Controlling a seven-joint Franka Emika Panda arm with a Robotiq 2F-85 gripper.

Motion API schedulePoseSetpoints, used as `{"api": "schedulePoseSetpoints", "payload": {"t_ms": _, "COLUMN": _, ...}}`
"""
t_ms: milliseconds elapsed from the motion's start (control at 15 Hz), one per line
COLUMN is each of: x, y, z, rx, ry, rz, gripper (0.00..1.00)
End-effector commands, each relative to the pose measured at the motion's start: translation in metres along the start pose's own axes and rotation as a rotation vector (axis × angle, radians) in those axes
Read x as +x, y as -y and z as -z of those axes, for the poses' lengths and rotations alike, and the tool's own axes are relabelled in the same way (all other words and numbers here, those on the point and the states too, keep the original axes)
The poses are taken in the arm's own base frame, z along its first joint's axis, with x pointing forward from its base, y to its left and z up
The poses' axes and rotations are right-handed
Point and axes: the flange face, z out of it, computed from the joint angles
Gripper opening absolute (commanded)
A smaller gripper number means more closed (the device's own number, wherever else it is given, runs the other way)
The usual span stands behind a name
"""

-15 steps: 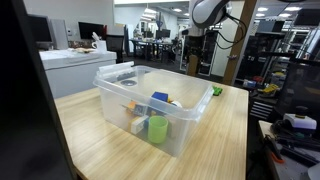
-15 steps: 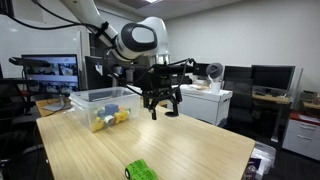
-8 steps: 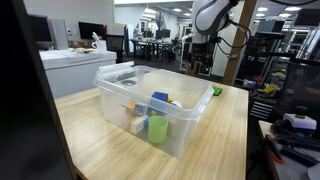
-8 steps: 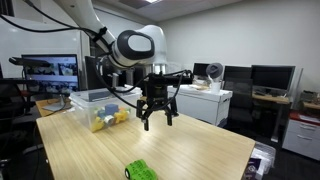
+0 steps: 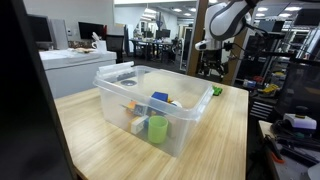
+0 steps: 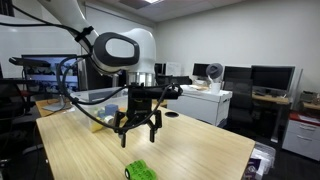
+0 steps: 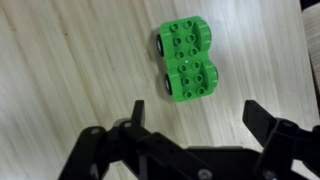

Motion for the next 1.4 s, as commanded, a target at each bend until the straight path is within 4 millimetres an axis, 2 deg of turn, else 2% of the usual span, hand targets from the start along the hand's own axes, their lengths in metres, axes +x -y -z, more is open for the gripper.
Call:
{"api": "schedulePoseSetpoints", "payload": {"t_ms": 0, "x": -0.007, "y": 0.033, "z": -0.021, "rx": -0.002, "ry": 0.004, "rz": 0.033, "gripper": 1.00}}
{"api": "schedulePoseSetpoints", "payload": {"t_ms": 267, "x": -0.005, "y": 0.041, "z": -0.051, "rx": -0.001, "ry": 0.036, "rz": 0.077, "gripper": 1.00}}
{"api": "schedulePoseSetpoints", "payload": {"t_ms": 667, "x": -0.006, "y": 0.020, "z": -0.050, "rx": -0.057, "ry": 0.075, "rz": 0.121, "gripper": 1.00}}
{"api": "schedulePoseSetpoints", "payload": {"t_ms": 1067, "x": 0.001, "y": 0.026, "z": -0.070, "rx": -0.029, "ry": 0.091, "rz": 0.166, "gripper": 1.00}}
{"api": "schedulePoseSetpoints", "payload": {"t_ms": 1333, "x": 0.005, "y": 0.022, "z": -0.083, "rx": -0.020, "ry": 0.106, "rz": 0.195, "gripper": 1.00}}
